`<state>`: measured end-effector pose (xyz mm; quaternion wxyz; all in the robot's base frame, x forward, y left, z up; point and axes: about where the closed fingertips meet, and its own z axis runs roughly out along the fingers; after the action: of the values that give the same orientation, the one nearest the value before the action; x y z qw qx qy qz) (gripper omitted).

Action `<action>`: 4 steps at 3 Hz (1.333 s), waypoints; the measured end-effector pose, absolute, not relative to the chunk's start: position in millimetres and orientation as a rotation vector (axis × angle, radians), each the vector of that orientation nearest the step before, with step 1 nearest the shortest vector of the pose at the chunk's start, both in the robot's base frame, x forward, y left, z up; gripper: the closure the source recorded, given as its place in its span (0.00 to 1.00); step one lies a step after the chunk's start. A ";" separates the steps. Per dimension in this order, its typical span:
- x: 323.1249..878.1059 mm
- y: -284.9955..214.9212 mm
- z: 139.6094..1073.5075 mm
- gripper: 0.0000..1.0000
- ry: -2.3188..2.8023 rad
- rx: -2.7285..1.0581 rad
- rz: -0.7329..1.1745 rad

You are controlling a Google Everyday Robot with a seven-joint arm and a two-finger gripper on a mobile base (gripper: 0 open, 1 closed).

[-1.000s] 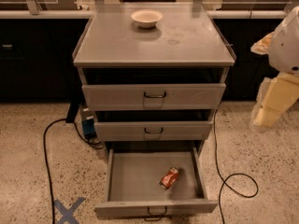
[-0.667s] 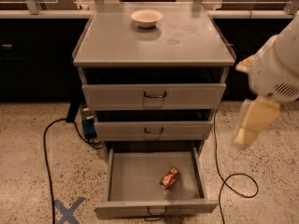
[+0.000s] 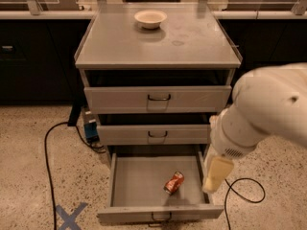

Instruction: Pick coke can from bottom drawer and place on counter

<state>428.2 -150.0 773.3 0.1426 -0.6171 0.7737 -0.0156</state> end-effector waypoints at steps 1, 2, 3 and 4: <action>426.5 -156.9 686.6 0.00 2.305 -1.813 -0.016; 438.9 -161.5 617.7 0.00 2.356 -1.777 0.051; 438.9 -161.5 617.7 0.00 2.356 -1.777 0.051; 450.4 -147.4 590.9 0.00 2.324 -1.787 0.050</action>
Offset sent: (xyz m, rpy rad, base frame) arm 0.0315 -0.0187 -0.2325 0.0302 0.1582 -0.0941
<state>450.4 -147.4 590.9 0.1047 -0.6061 0.7883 0.0169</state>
